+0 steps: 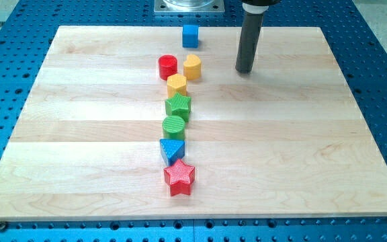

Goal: Move the yellow heart to the top right side of the board

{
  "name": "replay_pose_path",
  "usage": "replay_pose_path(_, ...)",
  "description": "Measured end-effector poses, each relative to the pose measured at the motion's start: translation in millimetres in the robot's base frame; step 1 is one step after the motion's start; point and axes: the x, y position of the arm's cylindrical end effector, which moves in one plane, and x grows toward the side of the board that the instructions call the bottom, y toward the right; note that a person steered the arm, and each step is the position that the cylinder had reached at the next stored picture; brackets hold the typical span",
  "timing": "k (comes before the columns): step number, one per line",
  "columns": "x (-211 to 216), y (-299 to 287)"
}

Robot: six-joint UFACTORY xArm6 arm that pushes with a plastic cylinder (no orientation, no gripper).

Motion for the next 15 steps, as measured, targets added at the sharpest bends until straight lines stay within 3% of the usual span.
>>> replay_pose_path(3, 30, -33)
replay_pose_path(4, 35, -92)
replay_pose_path(7, 5, -169)
replay_pose_path(8, -5, -155)
replay_pose_path(9, 2, -40)
replay_pose_path(10, 2, -31)
replay_pose_path(11, -9, -93)
replay_pose_path(12, -22, -95)
replay_pose_path(13, -23, 25)
replay_pose_path(14, -23, 38)
replay_pose_path(15, -38, -5)
